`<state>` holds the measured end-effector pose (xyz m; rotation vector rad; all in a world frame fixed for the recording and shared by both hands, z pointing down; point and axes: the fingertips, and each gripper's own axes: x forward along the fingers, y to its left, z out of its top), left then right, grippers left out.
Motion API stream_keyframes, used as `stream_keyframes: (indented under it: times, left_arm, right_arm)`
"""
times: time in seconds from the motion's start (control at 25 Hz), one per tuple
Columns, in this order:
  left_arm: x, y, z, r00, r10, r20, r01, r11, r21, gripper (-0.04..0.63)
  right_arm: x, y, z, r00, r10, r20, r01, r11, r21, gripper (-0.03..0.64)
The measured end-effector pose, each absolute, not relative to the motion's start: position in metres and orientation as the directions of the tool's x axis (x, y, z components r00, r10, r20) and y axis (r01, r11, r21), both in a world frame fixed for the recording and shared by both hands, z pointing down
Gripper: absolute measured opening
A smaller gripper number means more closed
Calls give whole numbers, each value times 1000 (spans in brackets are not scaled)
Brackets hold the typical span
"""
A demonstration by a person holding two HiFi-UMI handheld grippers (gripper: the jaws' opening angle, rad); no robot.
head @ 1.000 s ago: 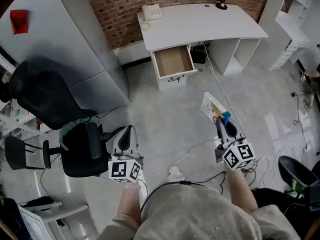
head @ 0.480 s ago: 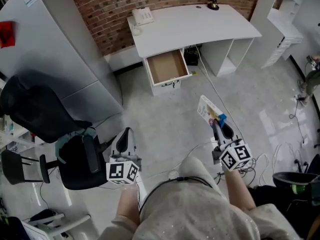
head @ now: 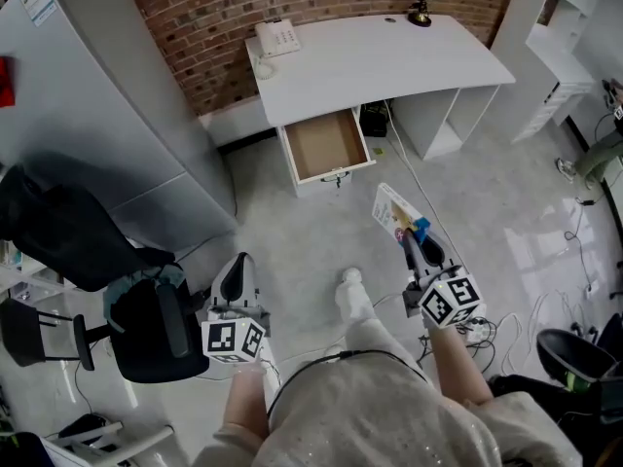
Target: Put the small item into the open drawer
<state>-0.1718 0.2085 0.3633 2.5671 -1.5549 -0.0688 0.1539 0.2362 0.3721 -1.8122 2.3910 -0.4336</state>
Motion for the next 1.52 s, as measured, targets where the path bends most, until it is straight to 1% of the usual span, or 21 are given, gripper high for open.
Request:
stream_keyframes:
  times: [0.24, 0.84, 1.24, 1.4, 1.52]
  left_arm:
    - [-166, 150, 374, 432, -899, 73, -898, -421, 132, 6]
    - [-137, 25, 412, 361, -919, 159, -928, -337, 162, 5]
    - [-125, -23, 436, 298, -933, 201, -947, -264, 181, 5]
    - [-115, -36, 448, 308, -930, 200, -944, -271, 189, 5]
    - [-107, -43, 461, 333, -918, 217, -936, -295, 190, 5]
  right_arm:
    - [158, 166, 383, -332, -937, 112, -907, 284, -311, 61]
    - [168, 18, 454, -465, -837, 290, -868, 366, -336, 61]
    - [164, -42, 501, -540, -767, 346, -830, 418, -368, 63]
    - [162, -64, 524, -551, -751, 364, -825, 427, -369, 63]
    - [154, -78, 541, -555, -729, 401, -830, 450, -331, 63]
